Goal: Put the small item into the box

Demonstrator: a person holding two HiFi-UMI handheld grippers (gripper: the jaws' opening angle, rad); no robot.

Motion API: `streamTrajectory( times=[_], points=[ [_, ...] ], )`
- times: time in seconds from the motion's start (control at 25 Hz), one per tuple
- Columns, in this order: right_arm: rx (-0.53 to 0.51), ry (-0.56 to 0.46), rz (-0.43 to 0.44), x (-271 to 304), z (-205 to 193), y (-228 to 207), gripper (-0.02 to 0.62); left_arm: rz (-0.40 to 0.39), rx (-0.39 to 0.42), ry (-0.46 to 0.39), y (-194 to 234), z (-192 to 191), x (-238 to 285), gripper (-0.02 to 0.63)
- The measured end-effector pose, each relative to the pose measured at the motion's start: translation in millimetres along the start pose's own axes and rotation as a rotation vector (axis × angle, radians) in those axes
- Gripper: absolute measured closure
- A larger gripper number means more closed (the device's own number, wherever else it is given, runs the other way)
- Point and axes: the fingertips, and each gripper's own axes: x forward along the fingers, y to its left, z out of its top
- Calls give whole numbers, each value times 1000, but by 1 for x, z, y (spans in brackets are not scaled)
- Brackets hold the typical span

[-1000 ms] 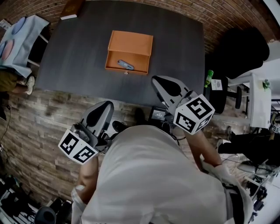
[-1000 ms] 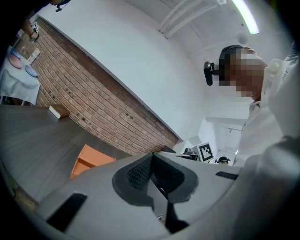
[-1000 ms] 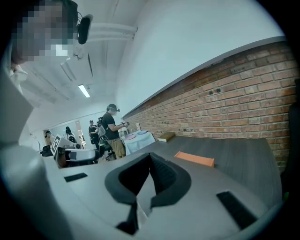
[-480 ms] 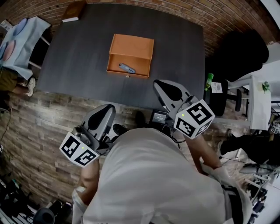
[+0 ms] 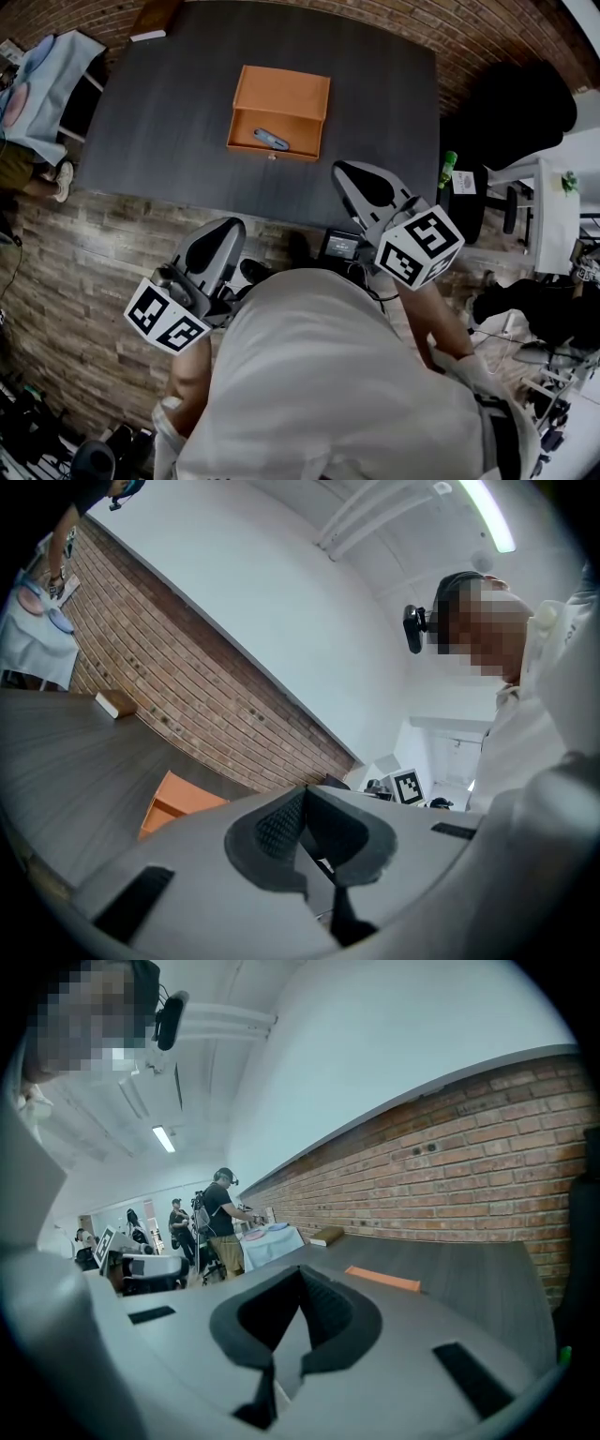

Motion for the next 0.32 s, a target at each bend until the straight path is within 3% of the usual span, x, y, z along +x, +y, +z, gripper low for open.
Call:
streamTrajectory(
  times=[0.32],
  points=[
    [6, 1, -23, -1, 1, -8, 583, -7, -8, 8, 1, -3, 3, 595]
  ],
)
